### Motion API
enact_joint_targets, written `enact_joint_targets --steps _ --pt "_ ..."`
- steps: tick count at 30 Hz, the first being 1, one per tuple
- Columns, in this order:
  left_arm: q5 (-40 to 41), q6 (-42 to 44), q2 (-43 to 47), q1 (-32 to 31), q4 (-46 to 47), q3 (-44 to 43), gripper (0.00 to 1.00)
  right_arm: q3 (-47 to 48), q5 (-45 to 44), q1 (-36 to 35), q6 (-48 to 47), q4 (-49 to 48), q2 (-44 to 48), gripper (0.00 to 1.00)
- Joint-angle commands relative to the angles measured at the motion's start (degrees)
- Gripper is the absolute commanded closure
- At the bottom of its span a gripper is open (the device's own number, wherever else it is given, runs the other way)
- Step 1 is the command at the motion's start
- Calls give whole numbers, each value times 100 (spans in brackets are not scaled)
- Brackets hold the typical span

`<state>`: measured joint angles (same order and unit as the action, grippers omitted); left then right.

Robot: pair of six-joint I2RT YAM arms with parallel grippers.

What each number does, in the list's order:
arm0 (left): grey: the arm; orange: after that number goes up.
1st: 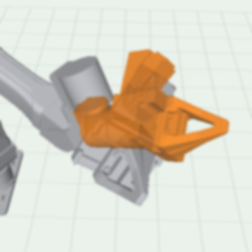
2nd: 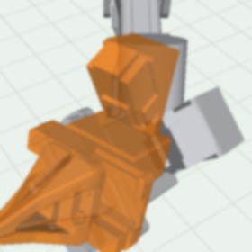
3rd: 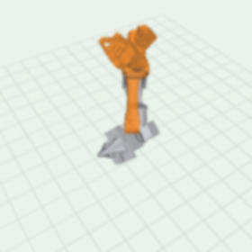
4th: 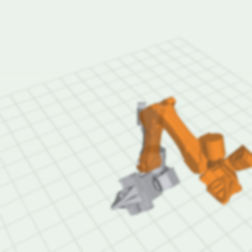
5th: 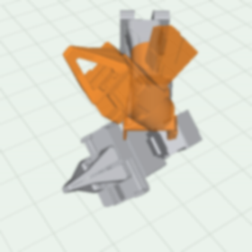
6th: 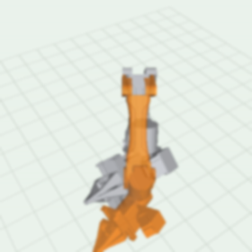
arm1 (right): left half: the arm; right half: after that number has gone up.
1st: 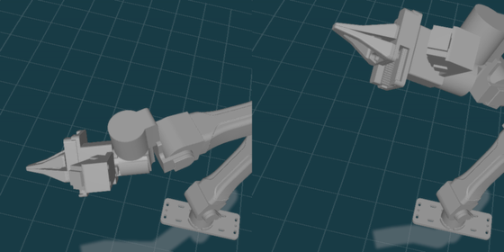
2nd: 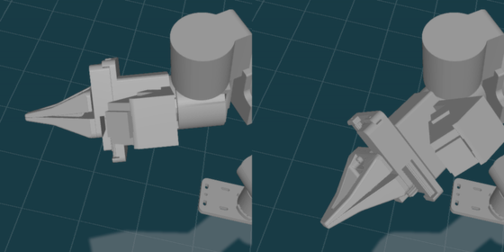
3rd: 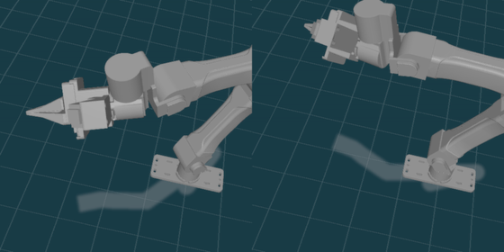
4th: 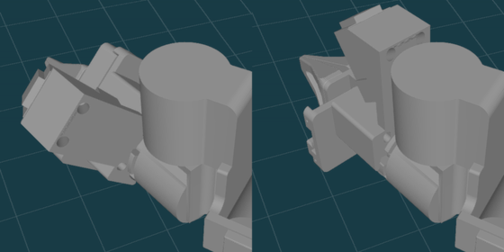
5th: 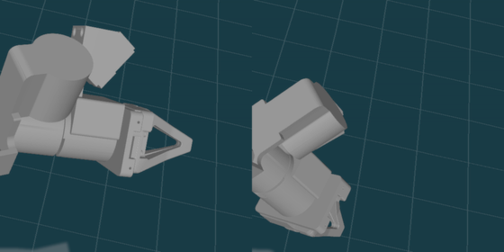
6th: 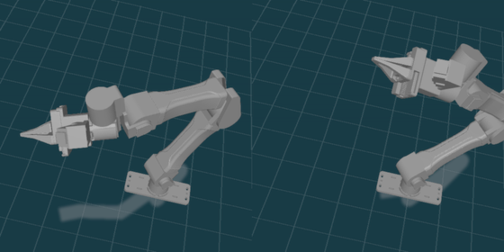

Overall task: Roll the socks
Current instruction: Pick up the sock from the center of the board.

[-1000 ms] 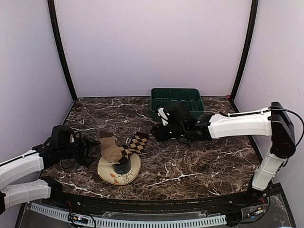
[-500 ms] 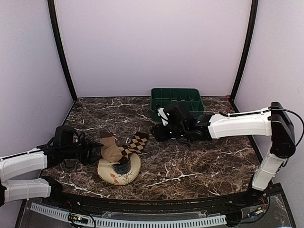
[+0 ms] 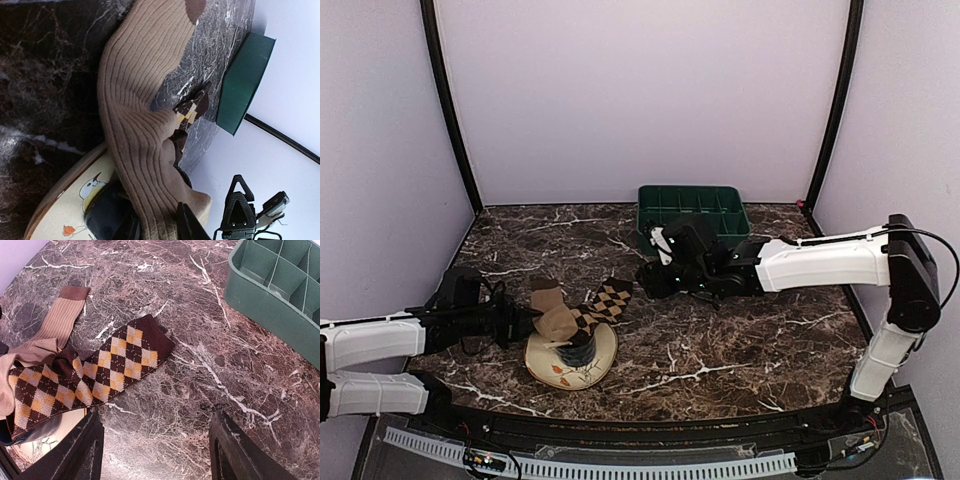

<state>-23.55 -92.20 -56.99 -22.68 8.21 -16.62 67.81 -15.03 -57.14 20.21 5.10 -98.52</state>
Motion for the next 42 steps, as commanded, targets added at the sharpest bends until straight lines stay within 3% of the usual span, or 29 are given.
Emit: enact_joint_targets --steps 1,3,7,17,22,31,37,42 --pt "-15 -30 23 -31 234 104 79 179 -13 -86 -6 -160 -114 34" --pt "0 -40 50 -34 234 120 87 201 -2 -88 -8 -154 -140 34" --pt "32 -23 186 -34 139 111 95 222 -10 -108 -8 -141 -142 34" --pt "614 269 1053 -32 -754 -178 100 249 -48 -128 -34 -107 -155 34" --pt "846 848 1058 -35 -765 -397 100 214 -68 -138 -34 -144 -147 34" --pt "1448 2335 808 225 702 -658 100 -96 -247 -148 -39 -414 58 34" --pt "1130 3372 140 409 1633 -1499 100 -435 -577 -148 -14 -692 285 34" --pt "21 3971 -949 440 1988 -2831 100 -597 -989 -148 77 -832 529 34"
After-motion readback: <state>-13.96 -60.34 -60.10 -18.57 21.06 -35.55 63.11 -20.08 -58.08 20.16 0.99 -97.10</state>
